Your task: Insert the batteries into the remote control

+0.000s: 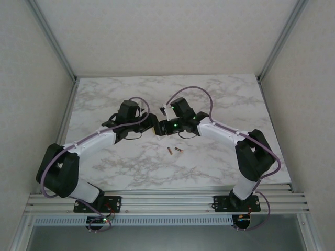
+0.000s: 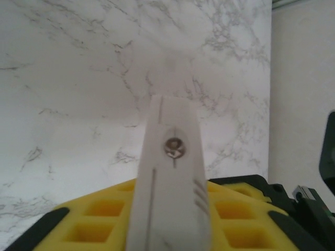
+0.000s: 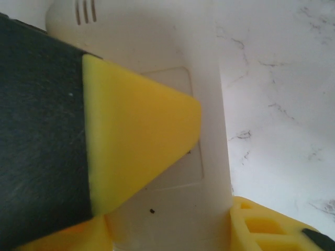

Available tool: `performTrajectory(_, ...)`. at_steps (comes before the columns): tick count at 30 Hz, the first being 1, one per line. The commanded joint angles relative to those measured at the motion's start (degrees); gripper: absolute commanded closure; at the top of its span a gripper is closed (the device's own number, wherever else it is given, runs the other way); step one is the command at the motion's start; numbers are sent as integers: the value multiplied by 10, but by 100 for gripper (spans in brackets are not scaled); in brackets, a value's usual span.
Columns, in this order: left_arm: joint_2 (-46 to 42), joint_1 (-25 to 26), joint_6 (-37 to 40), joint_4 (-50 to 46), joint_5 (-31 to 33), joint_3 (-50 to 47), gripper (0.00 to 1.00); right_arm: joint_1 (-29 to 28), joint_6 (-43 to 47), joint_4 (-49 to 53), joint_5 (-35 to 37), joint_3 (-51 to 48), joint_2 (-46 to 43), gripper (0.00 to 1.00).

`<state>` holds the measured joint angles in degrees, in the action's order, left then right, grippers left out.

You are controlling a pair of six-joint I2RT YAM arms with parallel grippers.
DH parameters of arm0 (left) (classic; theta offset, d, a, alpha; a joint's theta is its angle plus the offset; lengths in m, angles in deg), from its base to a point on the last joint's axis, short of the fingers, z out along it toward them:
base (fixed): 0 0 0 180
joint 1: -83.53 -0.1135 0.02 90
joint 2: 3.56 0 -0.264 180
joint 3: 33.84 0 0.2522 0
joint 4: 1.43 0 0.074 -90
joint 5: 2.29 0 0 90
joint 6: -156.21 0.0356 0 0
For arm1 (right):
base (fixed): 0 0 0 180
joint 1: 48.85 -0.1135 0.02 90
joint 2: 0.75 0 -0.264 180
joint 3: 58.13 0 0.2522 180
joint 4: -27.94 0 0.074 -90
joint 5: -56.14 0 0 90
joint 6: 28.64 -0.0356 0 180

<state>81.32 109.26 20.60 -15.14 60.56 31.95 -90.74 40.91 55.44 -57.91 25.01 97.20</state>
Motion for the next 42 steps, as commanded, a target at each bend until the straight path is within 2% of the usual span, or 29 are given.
performTrajectory(1,7,14,-4,-1,13,19,87,-6,-19,-43,-24,-9,-14,61)
performTrajectory(3,7,17,2,-18,30,30,90,-6,-30,-46,-25,-12,-20,56)
performTrajectory(6,20,30,50,-98,83,83,89,-6,-36,-20,23,-13,-48,31)
performTrajectory(8,59,50,118,-213,174,164,88,-1,-49,-9,88,-34,-93,15)
performTrajectory(11,148,60,156,-339,274,263,88,35,-84,-34,115,-99,-180,3)
performTrajectory(14,241,71,161,-402,317,354,88,74,-120,10,193,-152,-264,1)
performTrajectory(16,314,87,153,-462,369,447,88,97,-141,64,241,-175,-310,1)
performTrajectory(20,493,124,121,-636,498,709,86,117,-159,120,271,-222,-400,1)
performTrajectory(22,569,137,107,-702,526,836,85,118,-162,139,285,-239,-439,1)
performTrajectory(25,644,146,93,-741,534,951,84,118,-168,172,313,-254,-489,1)
performTrajectory(30,649,146,81,-644,464,910,80,118,-173,200,336,-269,-541,1)
performTrajectory(34,650,146,97,-543,358,890,59,117,-175,221,344,-269,-559,1)
performTrajectory(36,655,144,98,-511,326,891,54,118,-176,229,341,-270,-565,1)
performTrajectory(42,651,135,89,-486,318,896,52,118,-183,261,342,-281,-603,1)
